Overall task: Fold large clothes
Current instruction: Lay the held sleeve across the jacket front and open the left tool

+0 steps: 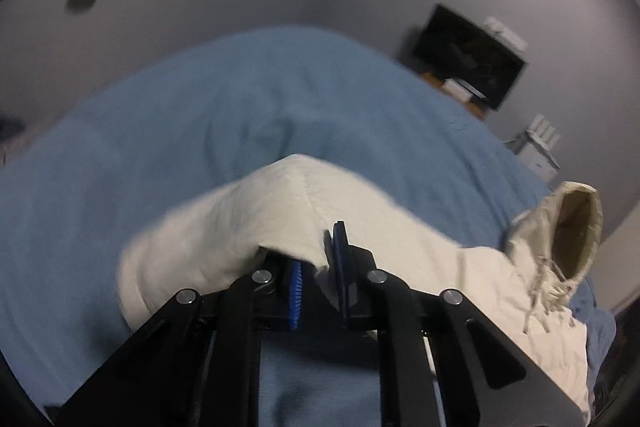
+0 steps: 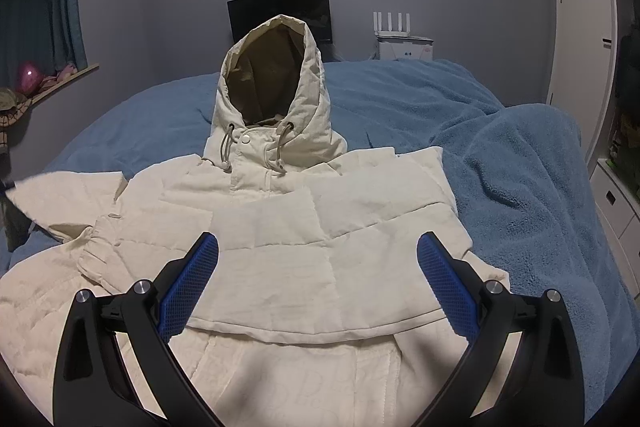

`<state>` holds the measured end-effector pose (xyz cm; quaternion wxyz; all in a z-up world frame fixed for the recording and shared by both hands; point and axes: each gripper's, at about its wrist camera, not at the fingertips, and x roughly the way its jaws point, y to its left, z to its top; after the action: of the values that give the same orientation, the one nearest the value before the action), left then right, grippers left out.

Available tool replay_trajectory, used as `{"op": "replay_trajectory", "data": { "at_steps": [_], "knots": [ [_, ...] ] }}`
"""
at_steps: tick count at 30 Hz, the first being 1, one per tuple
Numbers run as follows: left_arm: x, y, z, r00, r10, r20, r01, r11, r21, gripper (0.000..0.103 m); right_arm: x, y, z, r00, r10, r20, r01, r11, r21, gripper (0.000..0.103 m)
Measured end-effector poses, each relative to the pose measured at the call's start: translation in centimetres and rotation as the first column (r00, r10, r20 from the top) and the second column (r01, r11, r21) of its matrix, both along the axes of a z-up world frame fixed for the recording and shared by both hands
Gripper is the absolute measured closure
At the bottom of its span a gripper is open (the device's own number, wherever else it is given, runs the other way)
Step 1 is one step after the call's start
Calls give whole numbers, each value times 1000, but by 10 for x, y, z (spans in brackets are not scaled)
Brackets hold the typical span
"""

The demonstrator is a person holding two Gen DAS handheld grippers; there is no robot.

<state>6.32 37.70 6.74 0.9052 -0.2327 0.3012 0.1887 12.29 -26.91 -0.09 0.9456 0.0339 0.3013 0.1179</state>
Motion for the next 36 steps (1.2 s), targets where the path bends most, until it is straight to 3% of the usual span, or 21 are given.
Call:
{"op": "replay_trajectory", "data": {
  "at_steps": [6,9,13,18,22,30,36],
  "knots": [
    [8,-78,68,977,-186,101,173,976,130,93,-1,-5,-1,1000,-6,0,6,1000,11,7],
    [10,-143,94,938,-322,126,285,926,245,93,0,-8,-4,1000,-8,-12,8,1000,15,7],
    [12,-216,99,879,-463,118,406,854,327,93,2,-12,-8,1000,-10,-27,10,1000,26,7],
    [13,-289,77,793,-606,63,548,754,363,93,4,-15,-10,999,-13,-37,14,999,39,7],
    [18,-328,39,750,-661,-22,617,687,383,93,5,-16,-11,999,-14,-45,16,999,45,7],
    [18,-377,-26,672,-730,-124,713,593,374,93,6,-15,-14,998,-13,-58,16,999,44,8],
    [19,-396,-68,595,-782,-188,798,545,259,88,7,-15,-16,998,-16,-65,19,999,34,8]
  ]
}}
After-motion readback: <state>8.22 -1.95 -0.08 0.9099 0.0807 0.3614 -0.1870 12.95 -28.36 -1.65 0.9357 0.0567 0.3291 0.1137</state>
